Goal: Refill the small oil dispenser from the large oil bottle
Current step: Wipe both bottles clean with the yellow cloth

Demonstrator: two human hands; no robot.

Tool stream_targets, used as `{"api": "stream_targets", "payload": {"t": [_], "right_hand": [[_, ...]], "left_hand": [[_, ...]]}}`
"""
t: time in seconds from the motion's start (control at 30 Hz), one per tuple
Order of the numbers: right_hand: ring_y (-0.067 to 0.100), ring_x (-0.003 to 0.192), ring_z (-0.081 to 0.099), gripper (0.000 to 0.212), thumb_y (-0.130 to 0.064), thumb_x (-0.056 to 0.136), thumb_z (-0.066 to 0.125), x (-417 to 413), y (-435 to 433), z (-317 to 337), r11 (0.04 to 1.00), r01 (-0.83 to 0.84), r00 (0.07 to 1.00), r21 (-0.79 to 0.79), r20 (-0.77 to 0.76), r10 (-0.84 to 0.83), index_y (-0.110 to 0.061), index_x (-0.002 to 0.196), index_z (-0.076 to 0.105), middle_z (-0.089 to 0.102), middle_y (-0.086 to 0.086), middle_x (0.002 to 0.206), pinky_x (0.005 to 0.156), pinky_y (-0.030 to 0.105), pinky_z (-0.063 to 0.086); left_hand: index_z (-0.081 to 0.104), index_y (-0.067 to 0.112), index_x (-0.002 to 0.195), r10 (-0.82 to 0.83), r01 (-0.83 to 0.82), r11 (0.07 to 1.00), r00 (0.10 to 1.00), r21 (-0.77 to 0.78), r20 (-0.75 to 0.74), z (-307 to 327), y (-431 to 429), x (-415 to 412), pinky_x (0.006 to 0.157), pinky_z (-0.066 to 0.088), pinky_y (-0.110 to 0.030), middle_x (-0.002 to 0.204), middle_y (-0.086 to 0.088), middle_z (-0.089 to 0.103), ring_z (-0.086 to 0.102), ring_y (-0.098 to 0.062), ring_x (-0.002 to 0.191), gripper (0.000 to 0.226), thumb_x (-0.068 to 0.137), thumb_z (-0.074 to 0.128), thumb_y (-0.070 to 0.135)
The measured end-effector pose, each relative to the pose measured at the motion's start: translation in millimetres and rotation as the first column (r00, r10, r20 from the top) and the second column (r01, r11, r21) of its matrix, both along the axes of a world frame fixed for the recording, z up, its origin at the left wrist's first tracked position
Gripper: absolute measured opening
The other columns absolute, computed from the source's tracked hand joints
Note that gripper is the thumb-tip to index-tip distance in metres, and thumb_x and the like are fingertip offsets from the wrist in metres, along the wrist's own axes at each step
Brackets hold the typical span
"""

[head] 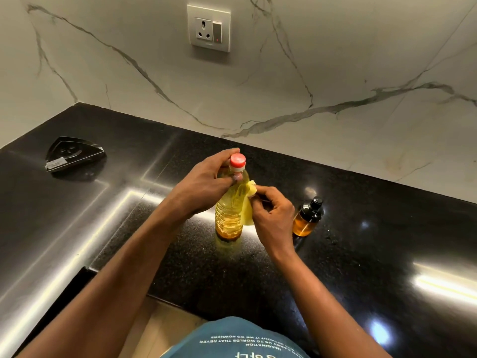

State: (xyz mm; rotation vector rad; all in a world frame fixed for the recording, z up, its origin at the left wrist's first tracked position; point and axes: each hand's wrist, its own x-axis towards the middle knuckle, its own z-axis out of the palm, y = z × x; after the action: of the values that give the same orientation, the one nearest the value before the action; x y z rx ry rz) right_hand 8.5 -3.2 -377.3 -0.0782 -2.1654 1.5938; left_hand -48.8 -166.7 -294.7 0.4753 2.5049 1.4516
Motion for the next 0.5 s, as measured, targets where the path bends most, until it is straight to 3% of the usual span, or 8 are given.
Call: {"api": "stream_targets", "payload": {"t": [0.13,0.23,0.37,0.5], "right_hand": [[0.012,0.096,0.073,0.022,-0.001,0.096,0.069,1.5,-7.4,8.2,0.999,-0.043,0.997,0.0,-0.057,0.043,-0.013,0.112,0.078,0.076,-0.003,0.103,0.084,0.04,0.062],[0.01,0.103,0.07,0.022,-0.005,0.099,0.067,-4.5,-8.3,16.3,0.999,-0.048,0.995,0.015,-0.09,0.049,-0.013,0.117,0.076,0.074,-0.003,0.109,0.088,0.034,0.06],[0.005,0.103,0.067,0.027,-0.002,0.099,0.064,-14.3,-4.9,16.7,0.996,-0.031,0.997,0.085,-0.073,0.038,-0.014,0.121,0.075,0.072,-0.002,0.111,0.087,0.025,0.057],[0.007,0.094,0.067,0.028,0.0,0.098,0.063,-11.5,0.6,0.8,0.993,-0.035,0.999,0.113,-0.005,0.036,-0.016,0.117,0.076,0.073,-0.003,0.103,0.08,0.028,0.056]], "left_hand": [[0.061,0.024,0.129,0.068,-0.069,0.997,0.995,-0.022,-0.073,-2.7,3.9,3.8,0.102,0.049,-0.035,0.118,0.005,0.066,0.06,-0.012,0.116,0.033,0.097,0.069,0.024],[0.066,0.021,0.122,0.086,-0.084,0.996,0.993,0.025,-0.076,-4.7,3.5,5.0,0.099,0.051,-0.031,0.115,0.004,0.069,0.063,-0.011,0.114,0.03,0.094,0.073,0.027],[0.067,0.02,0.123,0.049,-0.047,0.998,0.997,0.037,-0.056,-3.9,3.9,4.2,0.103,0.053,-0.04,0.115,0.003,0.07,0.064,-0.011,0.113,0.03,0.095,0.072,0.026],[0.069,0.022,0.117,0.068,-0.067,0.997,0.997,0.034,-0.038,-4.5,3.3,3.7,0.104,0.052,-0.048,0.112,0.003,0.07,0.064,-0.015,0.113,0.023,0.095,0.072,0.026]]}}
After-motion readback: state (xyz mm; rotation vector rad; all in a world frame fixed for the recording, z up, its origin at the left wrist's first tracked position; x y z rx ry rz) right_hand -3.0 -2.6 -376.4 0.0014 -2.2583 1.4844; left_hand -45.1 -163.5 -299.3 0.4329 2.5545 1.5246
